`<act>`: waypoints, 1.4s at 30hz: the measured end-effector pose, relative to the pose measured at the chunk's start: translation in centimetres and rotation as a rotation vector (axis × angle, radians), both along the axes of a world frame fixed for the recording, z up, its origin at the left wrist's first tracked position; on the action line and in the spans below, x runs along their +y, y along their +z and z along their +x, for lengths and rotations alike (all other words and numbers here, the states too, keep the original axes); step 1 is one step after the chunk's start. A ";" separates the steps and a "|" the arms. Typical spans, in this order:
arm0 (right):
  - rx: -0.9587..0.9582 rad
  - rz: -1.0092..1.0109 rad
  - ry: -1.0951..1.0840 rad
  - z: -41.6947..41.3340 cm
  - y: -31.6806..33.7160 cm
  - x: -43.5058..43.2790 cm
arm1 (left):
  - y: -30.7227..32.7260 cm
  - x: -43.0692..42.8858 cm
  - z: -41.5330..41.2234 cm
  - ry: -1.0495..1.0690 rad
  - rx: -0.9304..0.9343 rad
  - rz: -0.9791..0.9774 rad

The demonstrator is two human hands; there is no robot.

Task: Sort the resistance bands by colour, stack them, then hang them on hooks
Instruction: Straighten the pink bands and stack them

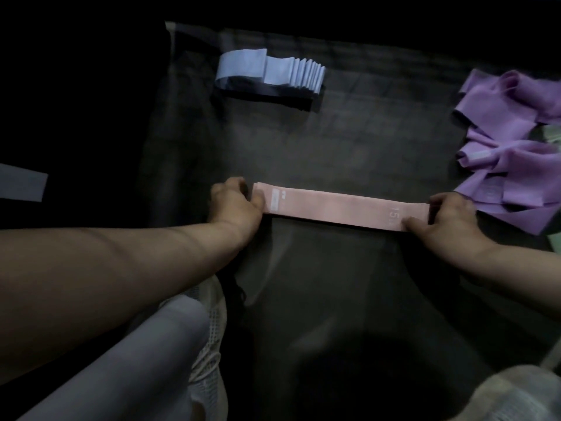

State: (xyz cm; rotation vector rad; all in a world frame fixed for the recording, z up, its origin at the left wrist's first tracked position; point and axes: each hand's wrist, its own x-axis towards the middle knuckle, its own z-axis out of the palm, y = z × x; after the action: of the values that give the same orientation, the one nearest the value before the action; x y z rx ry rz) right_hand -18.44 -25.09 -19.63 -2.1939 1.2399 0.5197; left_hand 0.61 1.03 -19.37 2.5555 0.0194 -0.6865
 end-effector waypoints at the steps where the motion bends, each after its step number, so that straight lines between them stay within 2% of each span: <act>1: -0.015 -0.078 0.138 -0.1 0.3 0.1 | 0.3 0.1 0.1 -0.165 -0.064 0.064; 4: -0.121 -0.212 0.719 0.2 1.4 0.1 | 1.1 0.3 0.7 -0.879 -0.269 0.136; 5: -0.124 -0.220 0.847 0.3 1.3 -0.2 | 1.1 0.3 1.2 -1.058 -0.300 0.170; 7: -0.098 -0.235 0.963 0.8 0.8 -0.5 | 0.7 0.2 2.2 -1.210 -0.314 0.239; 15: -0.138 -0.245 0.995 2.3 -0.6 -1.3 | -0.2 0.4 3.6 -1.186 -0.276 0.167; 19: -0.119 -0.248 1.006 2.2 -0.8 -1.2 | -0.2 0.4 3.3 -1.229 -0.316 0.187; 25: -0.063 -0.225 0.989 2.5 -0.8 -1.1 | 0.1 0.3 3.2 -1.210 -0.253 0.194; 28: -0.113 -0.274 0.994 2.2 -0.2 -1.1 | 0.2 0.6 3.1 -1.304 -0.358 0.218; 31: -0.256 -0.336 1.175 1.5 0.5 -0.5 | 0.3 0.4 2.3 -1.457 -0.516 0.150; 33: -0.250 -0.289 1.266 1.1 0.7 -0.1 | 0.5 0.0 1.8 -1.517 -0.453 0.150; 37: -0.101 -0.140 1.176 0.9 0.7 0.2 | 0.2 -0.2 1.9 -1.485 -0.329 0.187; 42: -0.153 -0.190 1.078 0.0 0.8 -0.5 | -0.1 -0.1 2.4 -1.474 -0.334 0.133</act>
State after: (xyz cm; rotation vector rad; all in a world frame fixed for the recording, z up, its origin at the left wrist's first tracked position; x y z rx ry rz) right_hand -18.49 -25.55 -18.82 -2.8774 -0.0839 0.6131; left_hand 3.02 0.91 -19.42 2.3853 -2.0796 -0.6609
